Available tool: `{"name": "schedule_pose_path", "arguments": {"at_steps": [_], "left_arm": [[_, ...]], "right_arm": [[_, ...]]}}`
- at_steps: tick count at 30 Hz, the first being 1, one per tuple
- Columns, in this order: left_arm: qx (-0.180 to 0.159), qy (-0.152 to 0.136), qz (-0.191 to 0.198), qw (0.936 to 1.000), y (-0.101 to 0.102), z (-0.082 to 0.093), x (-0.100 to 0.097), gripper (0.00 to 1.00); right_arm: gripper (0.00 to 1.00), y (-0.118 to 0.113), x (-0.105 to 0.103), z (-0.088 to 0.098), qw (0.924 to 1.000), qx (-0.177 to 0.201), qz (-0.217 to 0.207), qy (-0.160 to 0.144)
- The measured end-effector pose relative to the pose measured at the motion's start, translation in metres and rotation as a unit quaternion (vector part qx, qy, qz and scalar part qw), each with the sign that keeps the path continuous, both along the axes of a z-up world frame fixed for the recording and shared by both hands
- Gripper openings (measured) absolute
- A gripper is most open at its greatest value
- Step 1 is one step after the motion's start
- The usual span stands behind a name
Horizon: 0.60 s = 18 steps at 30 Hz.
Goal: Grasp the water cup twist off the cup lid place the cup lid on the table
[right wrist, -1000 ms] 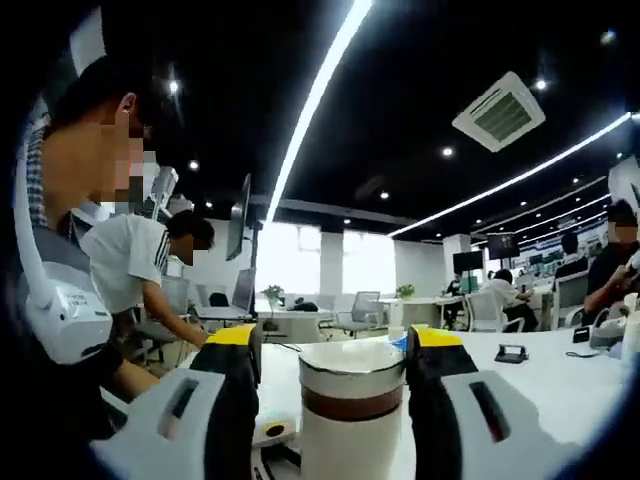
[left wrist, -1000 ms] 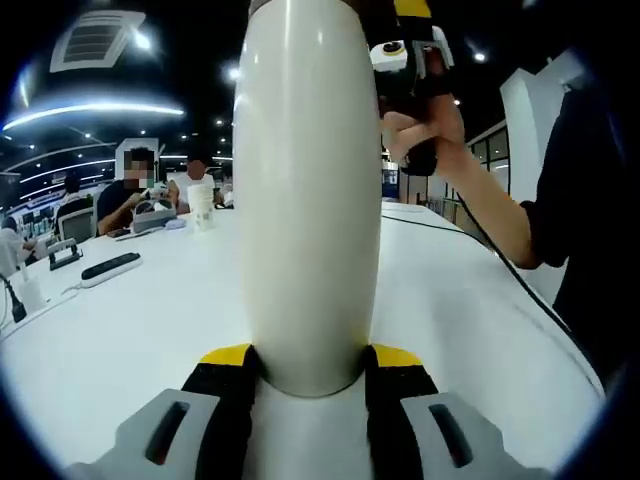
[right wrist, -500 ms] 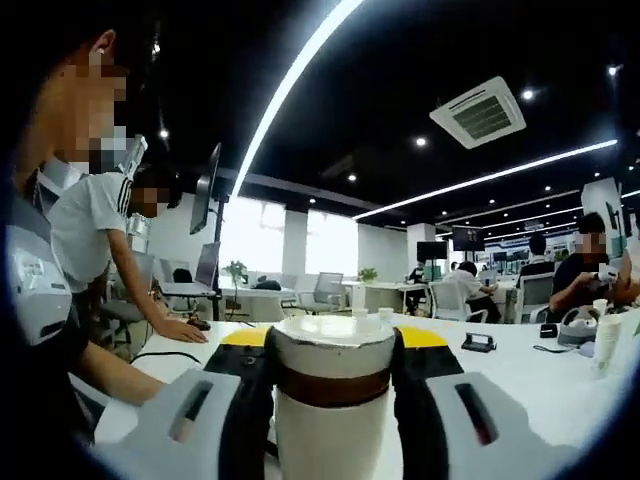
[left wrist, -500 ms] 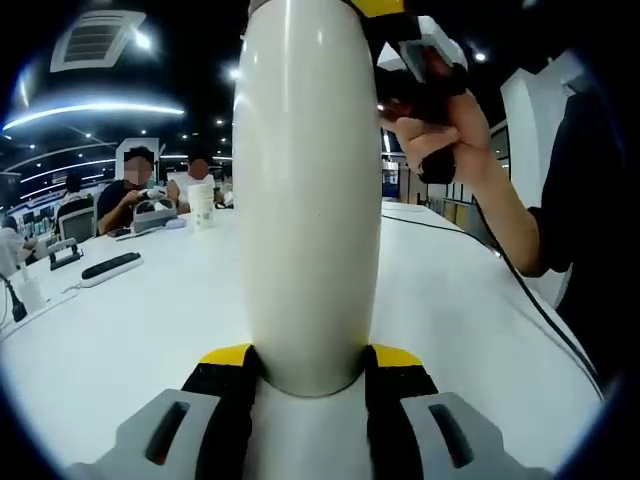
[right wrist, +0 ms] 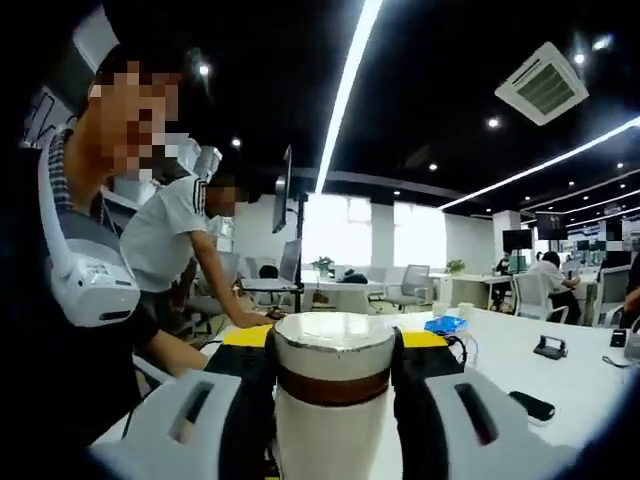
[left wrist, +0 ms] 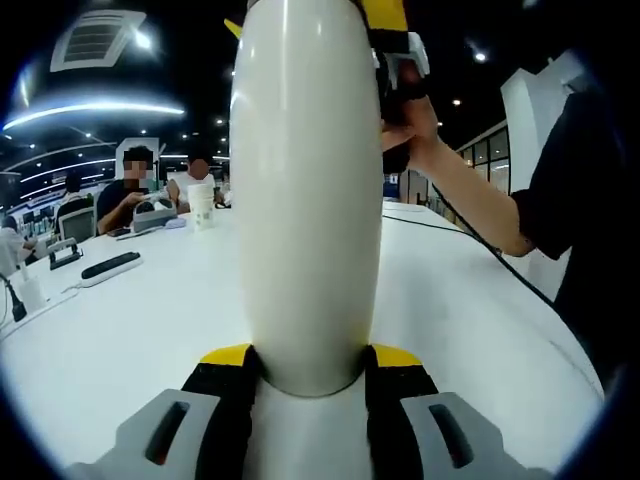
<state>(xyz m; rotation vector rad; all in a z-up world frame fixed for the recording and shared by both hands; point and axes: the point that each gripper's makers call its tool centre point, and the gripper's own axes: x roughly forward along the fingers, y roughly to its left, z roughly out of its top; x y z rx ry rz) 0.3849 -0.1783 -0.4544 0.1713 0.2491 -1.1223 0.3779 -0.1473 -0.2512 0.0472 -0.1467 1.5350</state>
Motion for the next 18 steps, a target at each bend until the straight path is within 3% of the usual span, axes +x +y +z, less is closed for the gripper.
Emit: {"name": "schedule_pose_path", "arguments": {"at_steps": [3, 8, 11, 13, 15, 18], "left_arm": [[0.0, 0.0, 0.0, 1.0, -0.0004, 0.0001, -0.0001, 0.45], [-0.001, 0.0, 0.0, 1.0, -0.0007, 0.0004, -0.0001, 0.45], [-0.001, 0.0, 0.0, 1.0, -0.0008, 0.0006, -0.0002, 0.45], [-0.001, 0.0, -0.001, 1.0, -0.0008, 0.0009, -0.0004, 0.45], [-0.001, -0.001, -0.001, 1.0, -0.0011, 0.0014, -0.0007, 0.45], [-0.001, -0.001, -0.001, 1.0, -0.001, 0.0015, -0.0009, 0.45]], "right_arm": [[0.48, 0.0, -0.0024, 0.0, 0.9987, -0.001, 0.051, 0.008], [0.48, 0.001, -0.0029, 0.0005, 0.998, -0.001, 0.062, 0.006], [0.49, -0.0004, -0.0019, -0.0001, 0.9994, 0.005, 0.029, 0.017], [0.56, -0.0028, -0.002, -0.0014, 0.9999, 0.005, 0.0, 0.016], [0.61, -0.0047, -0.0022, -0.0006, 0.9985, 0.015, -0.038, 0.037], [0.61, -0.0071, -0.0046, 0.0012, 0.9949, 0.03, -0.092, 0.028]]}}
